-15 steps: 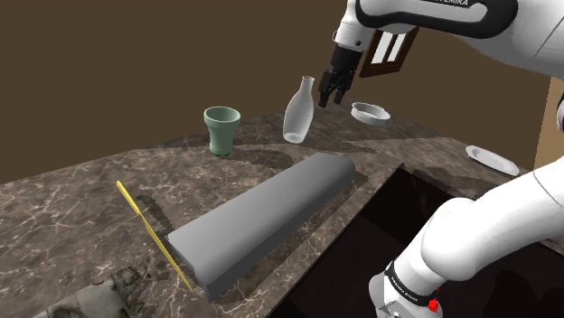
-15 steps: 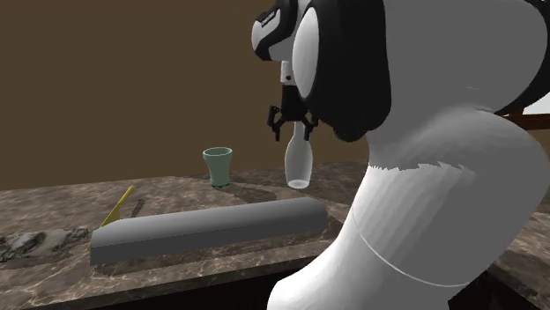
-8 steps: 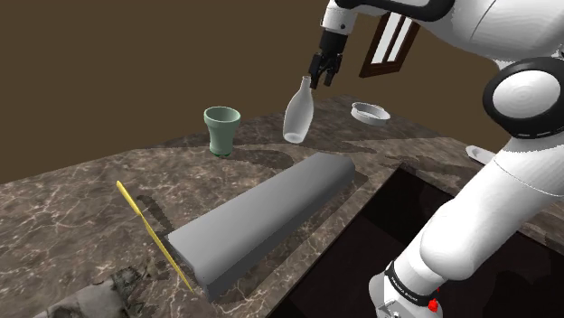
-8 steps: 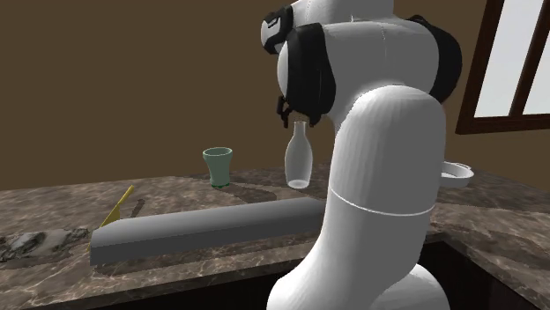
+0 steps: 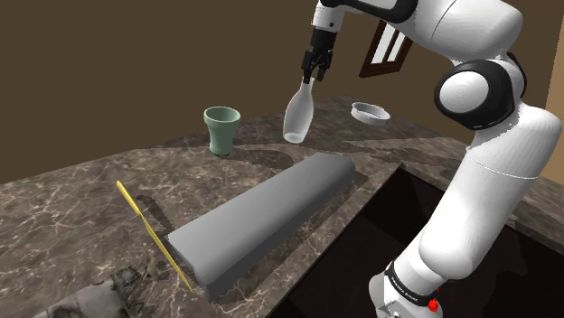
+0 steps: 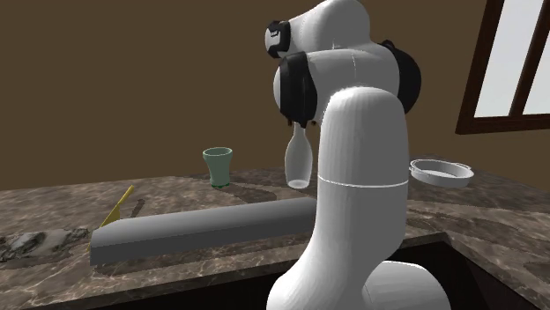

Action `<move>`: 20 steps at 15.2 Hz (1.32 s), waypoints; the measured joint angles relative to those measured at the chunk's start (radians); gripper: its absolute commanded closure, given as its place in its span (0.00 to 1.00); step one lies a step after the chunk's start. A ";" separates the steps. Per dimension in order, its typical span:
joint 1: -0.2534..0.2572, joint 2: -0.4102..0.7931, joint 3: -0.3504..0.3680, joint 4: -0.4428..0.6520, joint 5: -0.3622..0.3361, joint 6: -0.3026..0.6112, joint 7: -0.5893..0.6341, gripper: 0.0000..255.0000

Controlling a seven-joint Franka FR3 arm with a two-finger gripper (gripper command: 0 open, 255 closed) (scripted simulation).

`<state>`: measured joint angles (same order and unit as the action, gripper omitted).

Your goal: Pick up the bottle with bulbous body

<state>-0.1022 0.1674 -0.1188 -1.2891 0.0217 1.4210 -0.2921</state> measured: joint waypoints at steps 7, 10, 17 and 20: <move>0.003 -0.031 0.001 -0.104 -0.004 0.074 0.002 1.00; 0.003 -0.033 0.001 -0.107 -0.004 0.077 0.002 1.00; 0.003 -0.023 0.001 -0.078 -0.003 0.056 0.001 1.00; 0.001 -0.008 0.001 -0.020 -0.001 0.012 0.001 1.00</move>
<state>-0.1007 0.1594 -0.1181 -1.3086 0.0203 1.4327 -0.2910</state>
